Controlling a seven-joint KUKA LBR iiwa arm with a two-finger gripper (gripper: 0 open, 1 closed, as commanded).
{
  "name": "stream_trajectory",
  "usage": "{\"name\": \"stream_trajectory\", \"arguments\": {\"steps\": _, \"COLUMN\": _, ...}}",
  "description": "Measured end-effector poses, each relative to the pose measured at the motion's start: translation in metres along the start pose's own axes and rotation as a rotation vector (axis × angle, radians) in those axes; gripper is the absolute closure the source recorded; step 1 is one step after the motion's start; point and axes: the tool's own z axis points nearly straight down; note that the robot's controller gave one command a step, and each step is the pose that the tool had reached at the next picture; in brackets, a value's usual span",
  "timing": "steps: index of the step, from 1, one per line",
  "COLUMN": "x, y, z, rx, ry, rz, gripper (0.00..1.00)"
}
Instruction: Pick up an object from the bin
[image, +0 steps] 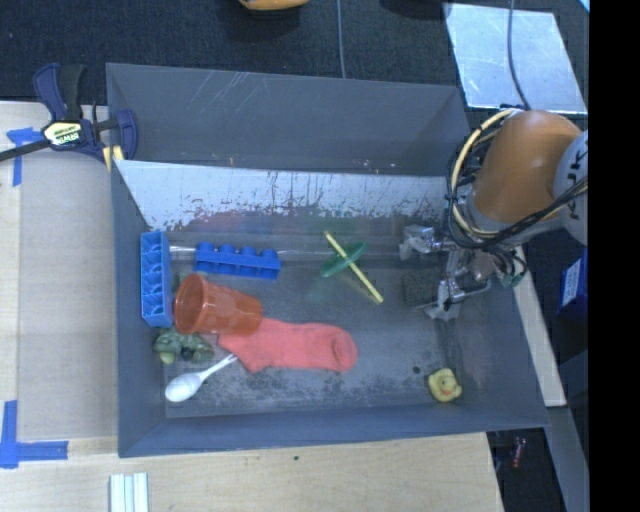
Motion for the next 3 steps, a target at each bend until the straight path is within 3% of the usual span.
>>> {"name": "stream_trajectory", "arguments": {"steps": 1, "x": 0.0418, "y": -0.0008, "z": 0.0080, "rx": 0.003, "ry": -0.005, "rz": 0.107, "gripper": 0.00}}
{"name": "stream_trajectory", "arguments": {"steps": 3, "x": 0.0339, "y": -0.0019, "z": 0.0105, "rx": 0.002, "ry": -0.004, "rz": 0.092, "gripper": 0.00}}
